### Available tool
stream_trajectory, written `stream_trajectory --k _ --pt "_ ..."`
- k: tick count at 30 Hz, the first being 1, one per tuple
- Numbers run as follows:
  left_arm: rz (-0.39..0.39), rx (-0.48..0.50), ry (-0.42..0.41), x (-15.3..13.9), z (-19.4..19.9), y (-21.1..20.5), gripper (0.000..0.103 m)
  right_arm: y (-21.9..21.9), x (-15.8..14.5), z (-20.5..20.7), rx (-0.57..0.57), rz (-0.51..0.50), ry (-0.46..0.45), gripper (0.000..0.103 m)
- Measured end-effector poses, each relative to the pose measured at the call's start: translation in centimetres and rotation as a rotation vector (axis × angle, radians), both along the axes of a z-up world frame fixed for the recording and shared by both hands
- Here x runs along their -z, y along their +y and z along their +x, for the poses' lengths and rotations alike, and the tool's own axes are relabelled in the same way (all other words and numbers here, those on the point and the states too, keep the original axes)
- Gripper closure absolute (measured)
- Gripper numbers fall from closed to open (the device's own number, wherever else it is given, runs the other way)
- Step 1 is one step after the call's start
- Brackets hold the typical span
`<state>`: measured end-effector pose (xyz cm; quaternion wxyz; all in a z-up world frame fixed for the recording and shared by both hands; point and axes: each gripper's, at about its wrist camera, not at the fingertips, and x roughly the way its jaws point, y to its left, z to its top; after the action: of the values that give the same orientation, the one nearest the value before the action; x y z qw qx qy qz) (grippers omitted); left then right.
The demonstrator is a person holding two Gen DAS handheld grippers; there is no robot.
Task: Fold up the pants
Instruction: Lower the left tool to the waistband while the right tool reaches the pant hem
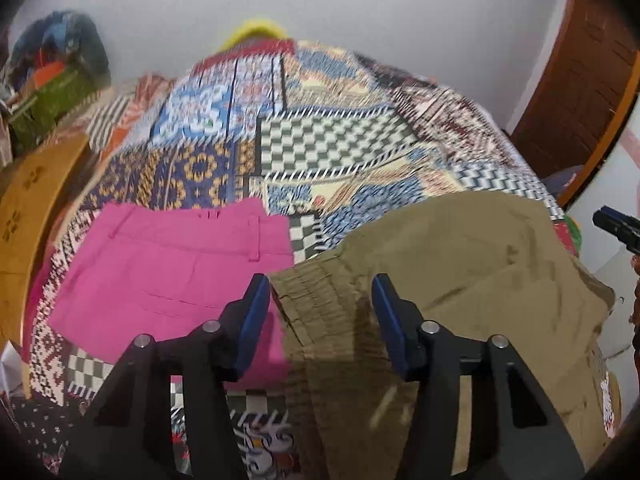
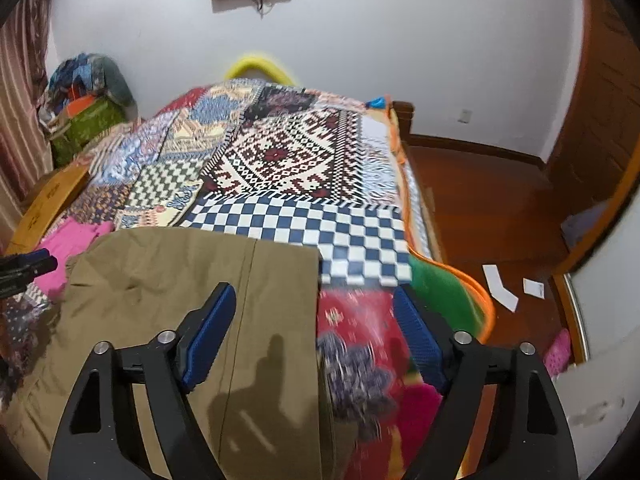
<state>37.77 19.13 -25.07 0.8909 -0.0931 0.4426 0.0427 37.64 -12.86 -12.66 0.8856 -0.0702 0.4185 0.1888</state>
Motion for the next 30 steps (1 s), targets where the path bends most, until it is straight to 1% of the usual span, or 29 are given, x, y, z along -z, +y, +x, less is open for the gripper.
stream_trajectory --k 3,6,8,11,14,18,20,22,23,26,27,30 --pt "-0.029 0.002 0.031 1.5 0.7 0.4 0.054 1.1 1.5 1.8 -0.018 -0.02 0.048 0.037" --pt "-0.052 0.008 0.048 2.4 1.3 0.7 0.054 1.6 3.1 3.5 -0.023 -0.039 0.11 0.037" --pt "-0.087 0.015 0.052 2.9 1.5 1.0 0.054 1.8 4.0 4.4 -0.035 -0.048 0.16 0.037" --pt "-0.13 0.026 0.057 3.2 1.6 1.6 0.054 2.6 5.0 5.2 -0.059 -0.091 0.204 0.037" --pt "-0.162 0.036 0.053 3.3 1.6 1.9 0.054 2.7 5.5 5.6 -0.076 -0.098 0.221 0.037" --pt "-0.172 0.035 0.07 3.4 1.5 2.0 0.054 3.1 6.0 5.9 -0.088 -0.107 0.234 0.034" --pt "-0.186 0.024 0.085 3.7 1.3 2.3 0.051 3.2 6.0 5.6 -0.106 -0.116 0.227 0.034" --pt "-0.202 0.008 0.09 4.1 1.1 2.9 0.043 3.3 6.0 5.4 -0.127 -0.108 0.235 0.034" --pt "-0.212 0.005 0.091 4.2 1.1 3.1 0.042 3.4 6.1 5.3 -0.133 -0.108 0.235 0.034" --pt "-0.267 -0.001 0.105 4.8 1.7 3.5 0.042 3.6 6.2 5.4 -0.138 -0.118 0.23 0.034" --pt "-0.272 0.001 0.105 4.9 1.9 3.6 0.042 3.6 6.3 5.5 -0.137 -0.115 0.232 0.033" --pt "-0.303 0.038 0.108 5.0 3.0 3.1 0.042 3.6 6.3 5.7 -0.131 -0.093 0.238 0.032"
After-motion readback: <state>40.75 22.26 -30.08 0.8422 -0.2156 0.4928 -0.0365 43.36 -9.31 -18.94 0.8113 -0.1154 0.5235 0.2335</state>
